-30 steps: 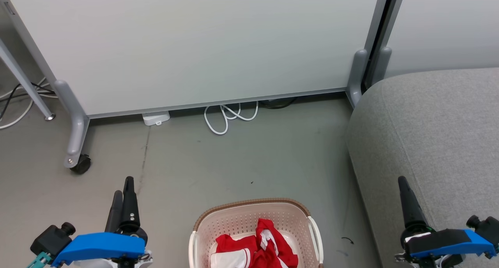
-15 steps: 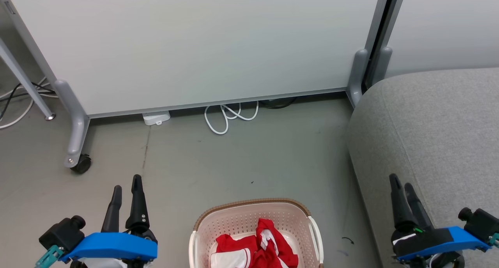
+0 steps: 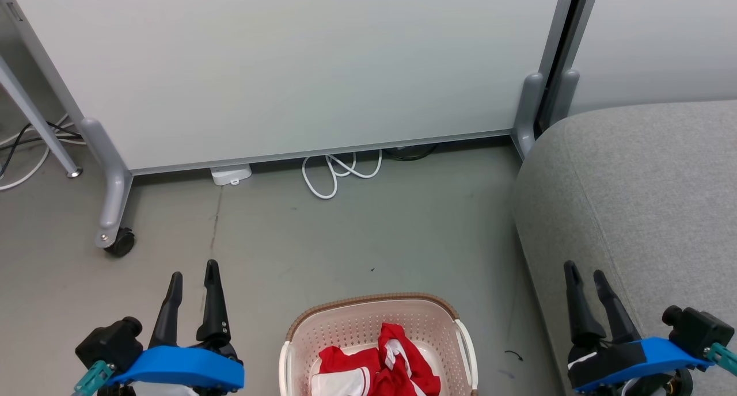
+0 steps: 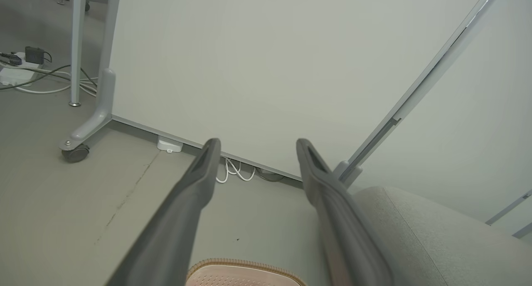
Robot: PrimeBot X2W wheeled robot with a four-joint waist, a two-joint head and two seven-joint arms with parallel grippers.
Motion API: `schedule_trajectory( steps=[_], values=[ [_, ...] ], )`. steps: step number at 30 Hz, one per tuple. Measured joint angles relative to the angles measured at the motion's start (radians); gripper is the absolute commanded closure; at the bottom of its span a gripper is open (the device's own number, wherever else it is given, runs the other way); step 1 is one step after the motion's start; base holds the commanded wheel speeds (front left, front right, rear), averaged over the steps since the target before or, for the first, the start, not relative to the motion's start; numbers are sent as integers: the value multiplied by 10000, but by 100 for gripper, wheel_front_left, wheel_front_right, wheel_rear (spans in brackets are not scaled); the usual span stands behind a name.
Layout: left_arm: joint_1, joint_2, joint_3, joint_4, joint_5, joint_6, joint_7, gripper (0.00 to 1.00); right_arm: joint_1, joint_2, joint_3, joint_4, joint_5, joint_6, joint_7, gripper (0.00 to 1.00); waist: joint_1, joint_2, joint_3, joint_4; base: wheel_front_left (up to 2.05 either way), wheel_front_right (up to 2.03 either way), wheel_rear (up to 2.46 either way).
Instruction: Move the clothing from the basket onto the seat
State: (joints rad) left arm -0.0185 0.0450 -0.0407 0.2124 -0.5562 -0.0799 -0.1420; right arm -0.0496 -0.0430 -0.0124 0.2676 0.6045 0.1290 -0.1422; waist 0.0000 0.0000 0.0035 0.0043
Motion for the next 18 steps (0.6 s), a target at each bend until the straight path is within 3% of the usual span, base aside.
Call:
schedule_trajectory(
  steps=[18],
  values=[
    [10,23,-153,372,1668,90,-451,0,-35,-15,69,232,-1760,2,-249,0,0,0,14,37,0,0,0]
  ],
)
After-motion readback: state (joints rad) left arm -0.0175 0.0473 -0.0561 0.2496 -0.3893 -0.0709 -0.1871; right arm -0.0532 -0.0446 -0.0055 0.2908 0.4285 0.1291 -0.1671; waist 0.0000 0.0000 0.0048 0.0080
